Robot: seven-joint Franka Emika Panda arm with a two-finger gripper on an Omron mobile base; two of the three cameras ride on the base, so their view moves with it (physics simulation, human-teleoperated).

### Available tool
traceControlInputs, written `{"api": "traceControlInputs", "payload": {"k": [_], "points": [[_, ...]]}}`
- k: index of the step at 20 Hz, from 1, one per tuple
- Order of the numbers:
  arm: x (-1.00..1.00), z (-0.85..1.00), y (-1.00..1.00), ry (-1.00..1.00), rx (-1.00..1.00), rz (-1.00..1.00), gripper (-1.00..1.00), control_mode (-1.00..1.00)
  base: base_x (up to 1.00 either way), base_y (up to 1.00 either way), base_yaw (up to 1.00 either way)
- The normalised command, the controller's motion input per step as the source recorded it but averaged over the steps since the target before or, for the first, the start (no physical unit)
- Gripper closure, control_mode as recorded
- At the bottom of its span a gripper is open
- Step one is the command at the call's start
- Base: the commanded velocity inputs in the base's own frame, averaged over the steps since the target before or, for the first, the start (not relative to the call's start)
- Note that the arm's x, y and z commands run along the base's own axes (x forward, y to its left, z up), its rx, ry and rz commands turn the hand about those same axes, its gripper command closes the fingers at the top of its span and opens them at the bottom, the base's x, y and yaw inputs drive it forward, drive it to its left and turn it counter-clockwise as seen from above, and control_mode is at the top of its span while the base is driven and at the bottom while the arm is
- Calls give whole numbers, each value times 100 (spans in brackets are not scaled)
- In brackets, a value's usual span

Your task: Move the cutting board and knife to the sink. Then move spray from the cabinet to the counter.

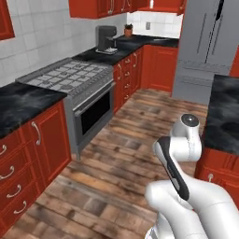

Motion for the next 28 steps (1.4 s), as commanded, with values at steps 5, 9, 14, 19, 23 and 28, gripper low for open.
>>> {"api": "traceControlInputs", "payload": {"k": [5, 9, 14, 19, 23, 28], "points": [[0, 0, 0, 0, 0, 0, -100, 100, 74, 35, -31], [0, 0, 0, 0, 0, 0, -100, 100, 77, 33, -28], [0, 0, 0, 0, 0, 0, -100, 100, 80, 31, -23], [0, 0, 0, 0, 0, 0, -100, 100, 79, 31, -23], [0, 0, 0, 0, 0, 0, -100, 100, 80, 29, -20], [0, 0, 0, 0, 0, 0, -100, 100, 75, 14, -20]]}}
